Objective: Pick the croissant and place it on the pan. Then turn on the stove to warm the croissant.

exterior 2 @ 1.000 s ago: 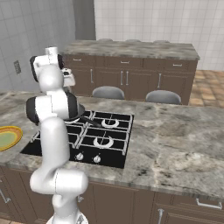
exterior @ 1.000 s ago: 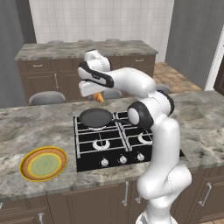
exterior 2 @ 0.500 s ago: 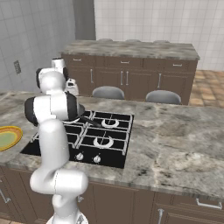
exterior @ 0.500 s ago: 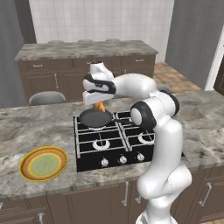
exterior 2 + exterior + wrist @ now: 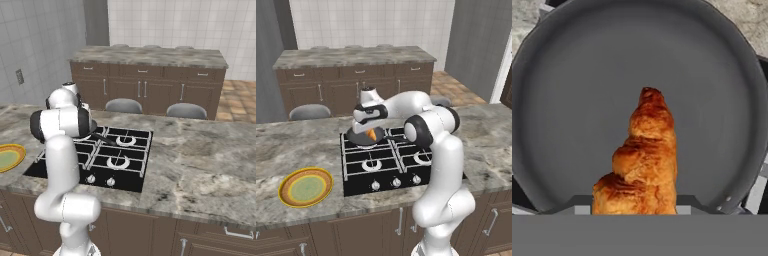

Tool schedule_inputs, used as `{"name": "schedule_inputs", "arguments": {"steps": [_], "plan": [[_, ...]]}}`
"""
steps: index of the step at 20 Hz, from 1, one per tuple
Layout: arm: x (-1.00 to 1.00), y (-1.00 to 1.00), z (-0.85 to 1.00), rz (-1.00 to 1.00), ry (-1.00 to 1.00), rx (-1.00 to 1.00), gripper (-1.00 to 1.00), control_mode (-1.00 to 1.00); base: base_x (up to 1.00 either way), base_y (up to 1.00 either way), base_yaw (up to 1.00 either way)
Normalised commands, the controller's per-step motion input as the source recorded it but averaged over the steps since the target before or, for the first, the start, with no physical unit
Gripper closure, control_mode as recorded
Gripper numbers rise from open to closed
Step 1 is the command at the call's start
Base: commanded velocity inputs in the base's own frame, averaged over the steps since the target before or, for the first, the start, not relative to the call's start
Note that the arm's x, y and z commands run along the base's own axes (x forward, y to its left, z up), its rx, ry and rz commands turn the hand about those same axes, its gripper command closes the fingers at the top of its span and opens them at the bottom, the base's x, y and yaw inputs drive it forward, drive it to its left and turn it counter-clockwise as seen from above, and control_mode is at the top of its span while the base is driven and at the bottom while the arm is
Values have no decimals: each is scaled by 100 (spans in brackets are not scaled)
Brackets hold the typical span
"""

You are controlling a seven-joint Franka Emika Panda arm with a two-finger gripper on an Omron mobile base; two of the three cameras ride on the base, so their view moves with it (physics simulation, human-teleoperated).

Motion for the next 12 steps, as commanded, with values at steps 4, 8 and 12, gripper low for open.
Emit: {"name": "schedule_inputs", "arguments": {"steps": [4, 8, 12], "plan": [[25, 0, -2, 0, 0, 0, 100, -100, 0, 0, 0], [67, 0, -27, 0, 0, 0, 100, -100, 0, 0, 0], [50, 2, -19, 0, 0, 0, 100, -100, 0, 0, 0]]}}
